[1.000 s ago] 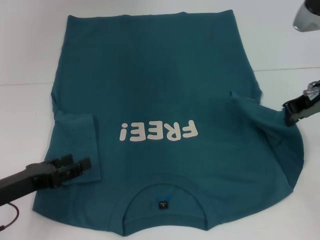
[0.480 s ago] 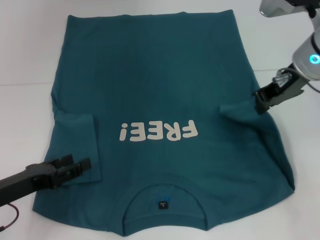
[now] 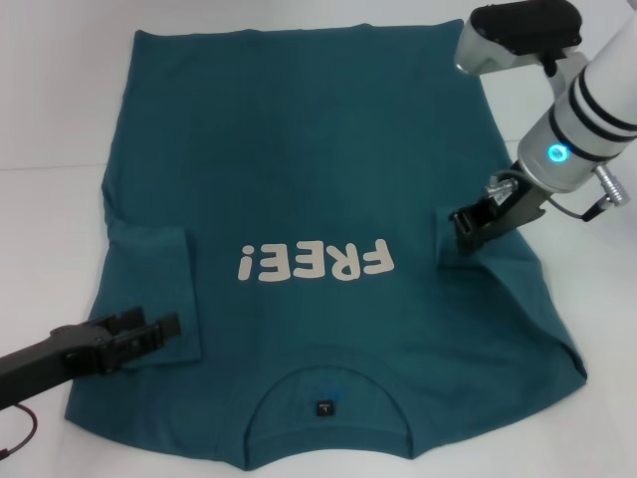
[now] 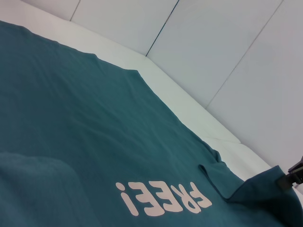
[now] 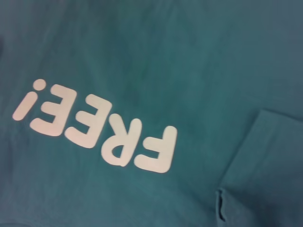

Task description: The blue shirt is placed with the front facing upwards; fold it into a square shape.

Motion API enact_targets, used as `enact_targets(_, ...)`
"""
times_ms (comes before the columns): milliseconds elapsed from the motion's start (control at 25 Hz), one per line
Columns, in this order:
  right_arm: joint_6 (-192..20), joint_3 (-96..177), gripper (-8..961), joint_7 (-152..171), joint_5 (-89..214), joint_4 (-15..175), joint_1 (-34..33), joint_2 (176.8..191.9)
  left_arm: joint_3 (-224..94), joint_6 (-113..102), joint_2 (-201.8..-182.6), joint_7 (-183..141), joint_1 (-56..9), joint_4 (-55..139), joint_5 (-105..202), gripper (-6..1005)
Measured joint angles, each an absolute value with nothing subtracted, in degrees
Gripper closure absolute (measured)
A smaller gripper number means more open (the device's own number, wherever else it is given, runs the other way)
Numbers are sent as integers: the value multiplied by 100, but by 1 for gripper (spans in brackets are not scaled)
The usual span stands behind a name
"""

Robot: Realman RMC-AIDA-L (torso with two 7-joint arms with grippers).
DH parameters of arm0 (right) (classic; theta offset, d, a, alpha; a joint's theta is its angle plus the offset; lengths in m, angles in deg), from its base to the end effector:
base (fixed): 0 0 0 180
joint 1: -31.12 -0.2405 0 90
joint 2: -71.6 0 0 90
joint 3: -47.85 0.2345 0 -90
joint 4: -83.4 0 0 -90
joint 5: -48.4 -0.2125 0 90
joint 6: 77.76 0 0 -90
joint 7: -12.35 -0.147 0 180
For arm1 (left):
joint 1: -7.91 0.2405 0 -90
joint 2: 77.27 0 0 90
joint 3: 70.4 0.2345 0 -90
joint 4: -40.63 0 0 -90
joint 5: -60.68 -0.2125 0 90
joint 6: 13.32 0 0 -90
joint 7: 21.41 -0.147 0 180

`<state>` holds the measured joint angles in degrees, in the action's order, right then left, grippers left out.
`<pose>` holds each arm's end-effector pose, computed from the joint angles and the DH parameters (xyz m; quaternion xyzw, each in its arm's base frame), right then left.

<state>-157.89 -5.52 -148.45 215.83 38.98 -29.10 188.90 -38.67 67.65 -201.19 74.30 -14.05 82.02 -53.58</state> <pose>0.1633 0.4290 0.0219 -0.8078 0.5065 -0.1613 0.2547 -0.2957 0.3036 0.0096 -0.8272 -0.4367 -0.2830 0.2119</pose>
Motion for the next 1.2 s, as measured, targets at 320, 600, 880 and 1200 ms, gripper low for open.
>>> enact_targets(320, -15687, -544, 927, -14749, 21177, 3943, -2902, 18896, -3867, 6743, -20119, 7430, -1407, 8203, -5358, 248)
enact_targets(600, -15886, -550, 744, -14523, 21109, 3966, -2883, 18882, -4000, 6767, -20107, 7430, -1408, 8205, -5358, 249)
enact_targets(880, -15865, -401, 458, -14126, 20541, 3808, -2689, 18843, -4006, 6801, -20103, 7586, -1426, 8208, -5358, 249)
enact_targets(1200, -15801, 45, 366, -13015, 18161, 3973, -1933, 18462, -4016, 7562, -20009, 9133, -1407, 8759, -5407, 249)
